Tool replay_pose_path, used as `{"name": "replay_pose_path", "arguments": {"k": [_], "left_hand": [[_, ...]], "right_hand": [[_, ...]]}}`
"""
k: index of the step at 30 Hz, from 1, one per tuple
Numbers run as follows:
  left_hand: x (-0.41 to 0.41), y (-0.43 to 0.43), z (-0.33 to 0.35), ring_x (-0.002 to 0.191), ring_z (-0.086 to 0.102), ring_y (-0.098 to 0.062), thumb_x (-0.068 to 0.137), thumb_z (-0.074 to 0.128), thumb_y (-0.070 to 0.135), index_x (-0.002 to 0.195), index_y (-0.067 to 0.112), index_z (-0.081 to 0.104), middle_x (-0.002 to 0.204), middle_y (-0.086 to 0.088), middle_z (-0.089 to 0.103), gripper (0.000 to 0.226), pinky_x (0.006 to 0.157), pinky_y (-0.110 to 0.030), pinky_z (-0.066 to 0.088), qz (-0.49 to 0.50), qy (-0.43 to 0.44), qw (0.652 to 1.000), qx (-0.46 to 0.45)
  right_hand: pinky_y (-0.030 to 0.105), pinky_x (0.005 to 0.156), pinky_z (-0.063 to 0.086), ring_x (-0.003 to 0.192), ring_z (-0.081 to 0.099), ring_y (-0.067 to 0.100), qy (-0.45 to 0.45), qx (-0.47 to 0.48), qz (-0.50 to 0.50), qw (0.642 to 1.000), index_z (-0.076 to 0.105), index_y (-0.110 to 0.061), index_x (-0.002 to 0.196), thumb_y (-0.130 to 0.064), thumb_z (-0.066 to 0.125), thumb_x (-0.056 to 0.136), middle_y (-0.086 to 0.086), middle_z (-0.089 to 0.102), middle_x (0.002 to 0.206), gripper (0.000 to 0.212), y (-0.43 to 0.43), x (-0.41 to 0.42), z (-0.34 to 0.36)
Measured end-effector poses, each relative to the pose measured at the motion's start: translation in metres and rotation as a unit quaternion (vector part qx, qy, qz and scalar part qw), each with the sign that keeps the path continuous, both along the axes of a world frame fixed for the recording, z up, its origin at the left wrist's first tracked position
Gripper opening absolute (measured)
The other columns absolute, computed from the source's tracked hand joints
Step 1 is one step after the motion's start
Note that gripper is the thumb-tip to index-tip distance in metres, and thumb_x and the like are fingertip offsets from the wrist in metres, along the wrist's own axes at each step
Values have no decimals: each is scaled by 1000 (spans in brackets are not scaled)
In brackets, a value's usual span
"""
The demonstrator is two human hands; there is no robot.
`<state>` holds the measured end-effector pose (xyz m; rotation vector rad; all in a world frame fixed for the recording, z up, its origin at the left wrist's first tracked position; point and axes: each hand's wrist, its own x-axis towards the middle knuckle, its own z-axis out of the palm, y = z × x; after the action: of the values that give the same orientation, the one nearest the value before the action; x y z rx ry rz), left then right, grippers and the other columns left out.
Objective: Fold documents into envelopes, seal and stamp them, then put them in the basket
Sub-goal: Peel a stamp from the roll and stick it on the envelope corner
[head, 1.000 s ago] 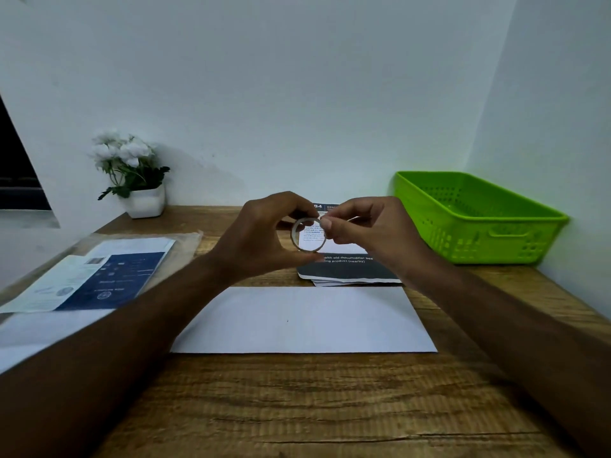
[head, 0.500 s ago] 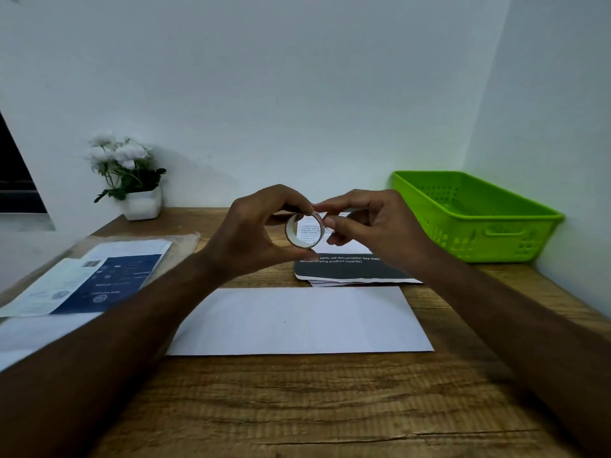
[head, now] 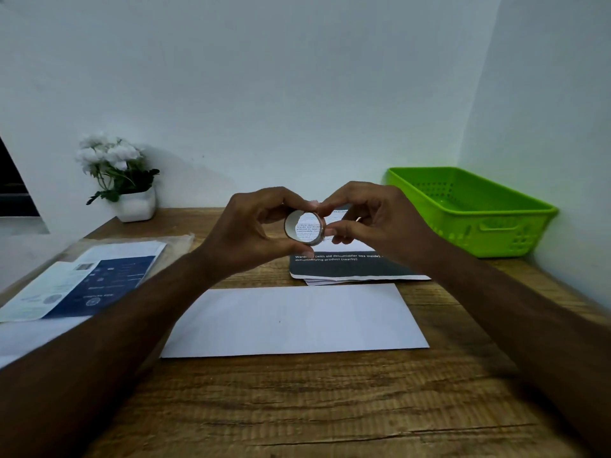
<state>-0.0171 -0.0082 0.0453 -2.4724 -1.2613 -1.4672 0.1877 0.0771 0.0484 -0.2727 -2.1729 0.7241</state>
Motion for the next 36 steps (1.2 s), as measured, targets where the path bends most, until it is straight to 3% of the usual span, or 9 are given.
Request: {"name": "replay_pose_path", "arguments": {"k": [4,7,10,15,21,26,32,36], "left_hand": [[2,-1,-1,99,67,-6,62,86,18,111,7,65,105,1,69,53,86,-19,53,-11,10,1000,-9],[3,0,-2,99,66,-3,63,85,15,110,6,66,106,5,68,52,86,-16,52,-16,5,1000,-21],[3,0,-3,100,66,-3,64,85,12,111,4,66,108,5,68,51,87,-17,52,-19,5,999,-34],[2,4,-5,105,67,-12,63,85,6,112,8,66,113,-3,70,52,89,-25,53,-43,-30,994,-91],[-1,5,-5,100,69,-14,64,83,2,114,2,65,110,-5,70,53,87,-26,55,-41,-53,991,-115],[2,5,-7,100,69,-17,63,82,3,112,4,65,109,-6,70,52,87,-31,56,-52,-73,986,-143],[4,6,-7,98,70,-16,60,81,10,108,8,65,105,-2,72,50,86,-28,56,-55,-121,978,-161],[-1,7,-7,91,71,-14,58,80,8,100,10,66,93,7,75,44,83,-21,54,-49,-176,971,-158]], "right_hand": [[36,61,58,64,70,25,11,6,-4,1000,73,-16,98,-3,81,74,-4,69,92,29,2,1,-1],[34,60,57,63,70,18,10,8,-10,1000,73,-24,89,-3,83,72,-10,71,84,29,1,2,0],[39,60,56,61,69,15,0,5,-20,1000,73,-21,84,-1,83,71,-11,71,80,26,1,3,1],[34,64,59,67,71,17,-21,11,-9,1000,74,-10,85,-2,79,76,-2,72,82,13,4,5,2],[30,62,58,67,70,12,7,18,2,1000,75,-13,95,0,80,75,-5,71,84,24,4,0,-3],[28,64,58,69,69,12,-17,10,-5,1000,74,-11,87,-2,77,80,-3,70,80,12,4,3,1],[18,64,53,71,66,4,-40,69,-37,996,66,-14,85,-1,71,83,-7,65,82,14,0,2,2],[21,63,56,62,67,9,4,112,-73,991,69,-4,79,1,74,77,3,69,73,8,-1,1,0]]}}
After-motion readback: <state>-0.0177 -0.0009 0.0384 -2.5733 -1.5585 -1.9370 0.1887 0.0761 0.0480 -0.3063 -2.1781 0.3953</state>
